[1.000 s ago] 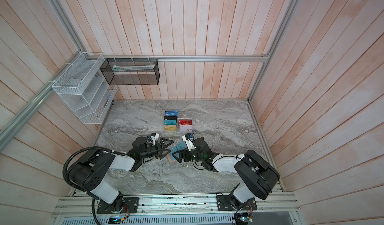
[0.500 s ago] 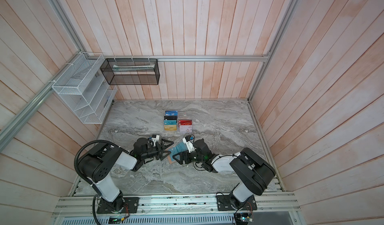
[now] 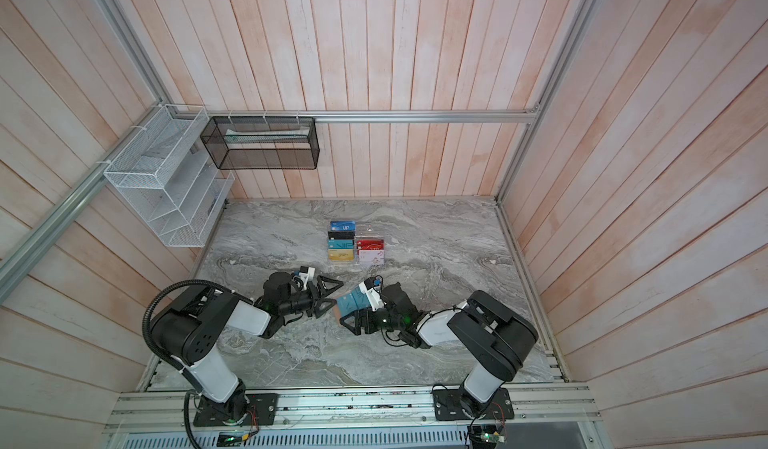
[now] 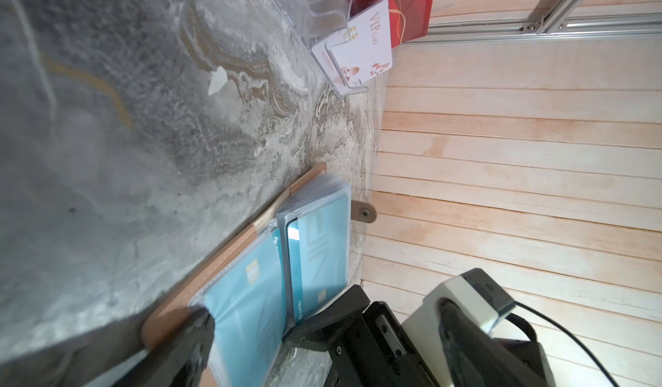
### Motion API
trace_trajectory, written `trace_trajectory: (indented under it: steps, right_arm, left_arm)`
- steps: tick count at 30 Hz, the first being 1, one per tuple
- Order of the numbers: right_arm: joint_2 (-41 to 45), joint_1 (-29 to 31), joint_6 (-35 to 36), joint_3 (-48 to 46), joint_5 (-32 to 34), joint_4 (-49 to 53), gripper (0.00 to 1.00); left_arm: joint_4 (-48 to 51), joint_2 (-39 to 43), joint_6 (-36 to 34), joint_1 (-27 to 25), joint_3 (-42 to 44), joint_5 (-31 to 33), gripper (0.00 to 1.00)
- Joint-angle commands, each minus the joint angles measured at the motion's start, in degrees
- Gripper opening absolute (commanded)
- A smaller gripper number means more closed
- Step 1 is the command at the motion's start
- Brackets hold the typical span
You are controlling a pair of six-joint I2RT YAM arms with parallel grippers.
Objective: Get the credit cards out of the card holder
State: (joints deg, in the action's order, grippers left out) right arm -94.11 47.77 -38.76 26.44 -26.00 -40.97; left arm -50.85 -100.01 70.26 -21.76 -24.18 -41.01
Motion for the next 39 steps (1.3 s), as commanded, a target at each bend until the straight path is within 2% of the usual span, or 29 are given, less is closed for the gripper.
trace_trajectory:
  steps: [1, 14, 25, 34, 39]
  right_arm:
    - [-1.18, 1.02, -1.9, -1.69, 1.56, -2.19, 0.91]
    - [-4.86, 4.2, -3.55, -0.1, 4.28, -4.38, 0.91]
    - [-10.66, 0.87, -2.72, 6.24, 3.28, -3.94, 0.91]
    - [-3.25, 0.93, -2.09, 6.69, 2.79, 1.39, 0.9]
    - [3.13, 1.55, -4.41, 6.49, 9.16, 7.99, 0.9]
  left_arm:
    - [4.46, -1.42, -1.86, 0.33, -0.78, 0.1, 1.0]
    - [6.46, -2.06, -3.2, 1.52, -3.02, -0.51, 1.0]
    - [7.23, -2.68, -3.06, 3.08, -5.65, -1.52, 1.0]
    - [10.57, 0.92, -3.48, 3.53, -7.91, -1.96, 1.0]
    - [10.37, 0.95, -3.16, 3.52, -8.18, -1.88, 1.0]
